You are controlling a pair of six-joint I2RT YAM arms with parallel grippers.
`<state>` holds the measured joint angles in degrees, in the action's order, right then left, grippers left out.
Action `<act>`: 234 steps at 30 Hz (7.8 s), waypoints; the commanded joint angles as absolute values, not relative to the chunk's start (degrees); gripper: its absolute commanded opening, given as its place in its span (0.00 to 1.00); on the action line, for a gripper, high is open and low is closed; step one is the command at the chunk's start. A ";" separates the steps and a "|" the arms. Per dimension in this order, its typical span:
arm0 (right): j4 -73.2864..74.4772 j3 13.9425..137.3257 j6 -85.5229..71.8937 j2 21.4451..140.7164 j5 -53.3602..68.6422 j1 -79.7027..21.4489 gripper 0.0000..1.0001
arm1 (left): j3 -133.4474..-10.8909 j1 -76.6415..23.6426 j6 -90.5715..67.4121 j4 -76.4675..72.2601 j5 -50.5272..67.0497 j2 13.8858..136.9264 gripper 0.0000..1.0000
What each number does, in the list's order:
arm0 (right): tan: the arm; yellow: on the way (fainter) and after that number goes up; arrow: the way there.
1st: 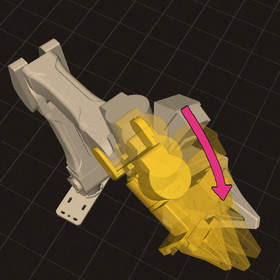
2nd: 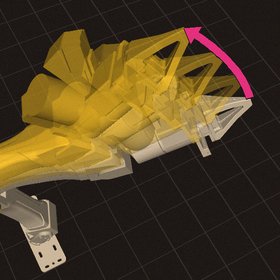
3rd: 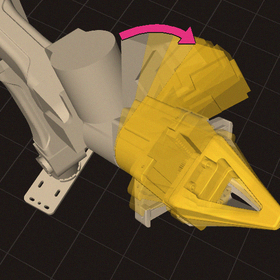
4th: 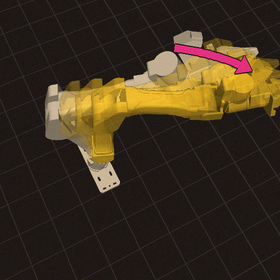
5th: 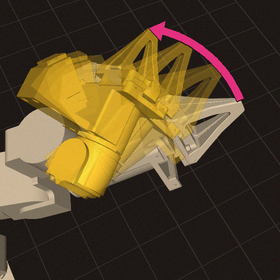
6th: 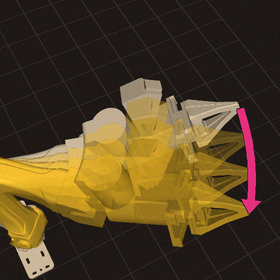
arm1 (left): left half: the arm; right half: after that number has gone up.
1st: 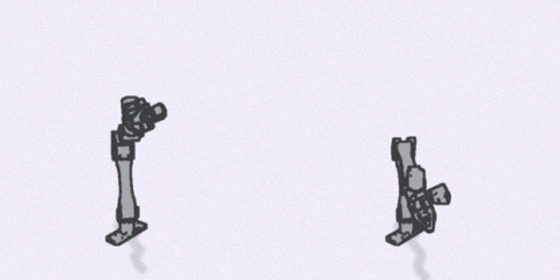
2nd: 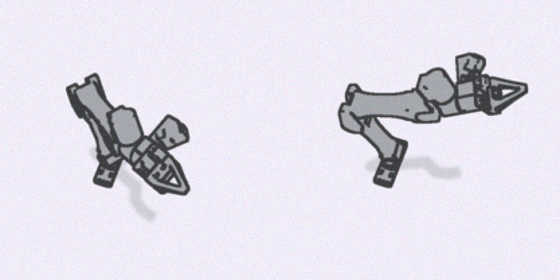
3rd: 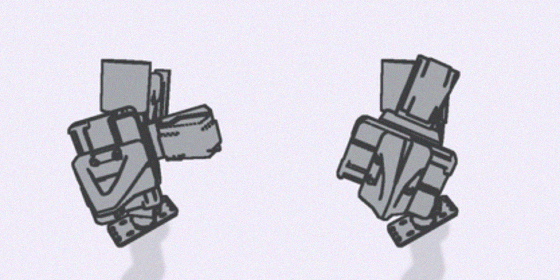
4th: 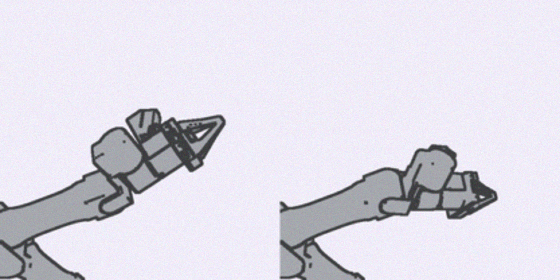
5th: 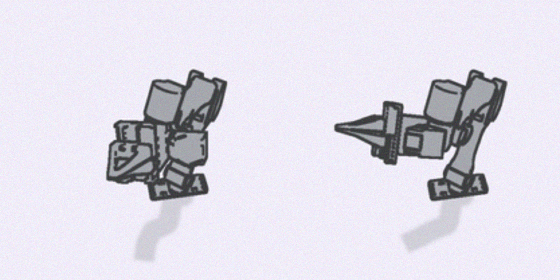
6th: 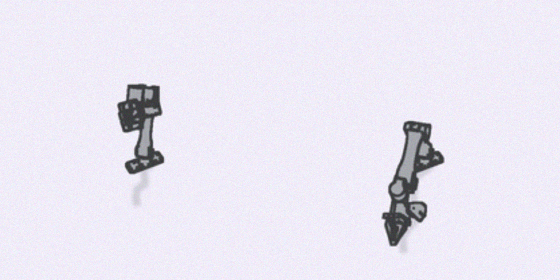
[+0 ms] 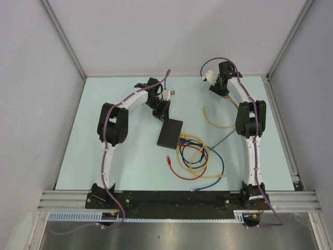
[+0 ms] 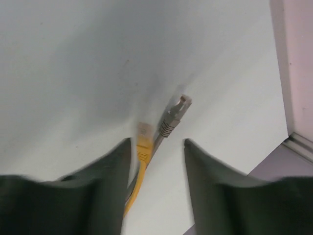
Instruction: Pull the plug from the switch port
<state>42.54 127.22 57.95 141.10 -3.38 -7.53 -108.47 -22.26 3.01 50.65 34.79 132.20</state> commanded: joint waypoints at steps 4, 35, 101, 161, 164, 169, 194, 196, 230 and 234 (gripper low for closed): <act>40.51 133.59 43.34 135.89 3.94 -7.20 0.85 | -112.76 -21.27 6.06 52.73 31.29 132.11 0.26; 40.78 104.85 6.33 126.73 39.03 -14.07 0.82 | -71.02 -34.45 48.78 42.46 27.43 105.91 0.03; 46.49 109.33 17.49 140.09 54.58 -13.80 0.57 | -92.72 -23.20 7.56 39.99 32.88 121.46 0.34; 45.18 111.71 15.64 144.14 51.95 -18.37 0.09 | -93.43 -23.82 7.56 40.34 25.66 123.40 0.47; 45.53 111.10 15.64 143.26 51.42 -18.11 0.07 | -93.43 -23.82 7.56 40.25 25.66 123.40 0.47; 46.67 110.83 16.78 142.30 49.67 -17.75 0.04 | -93.87 -24.08 7.30 40.08 25.84 123.84 0.48; 48.78 110.04 21.36 140.54 44.21 -17.05 0.00 | -94.31 -24.61 7.29 39.73 25.75 124.28 0.48; 48.52 110.04 21.27 140.36 43.86 -17.14 0.00 | -94.31 -24.70 7.21 39.81 25.75 124.28 0.48; 58.41 98.13 49.99 111.82 47.55 -12.56 0.59 | -95.71 -24.79 6.15 39.64 27.95 125.59 0.48; 61.77 86.94 69.56 102.32 43.52 -14.76 0.59 | -96.41 -24.70 5.71 39.64 28.56 126.12 0.48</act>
<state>53.06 95.09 42.94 110.67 45.17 -12.40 -95.81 -24.38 5.98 38.46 30.24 123.15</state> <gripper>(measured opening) 0.590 0.480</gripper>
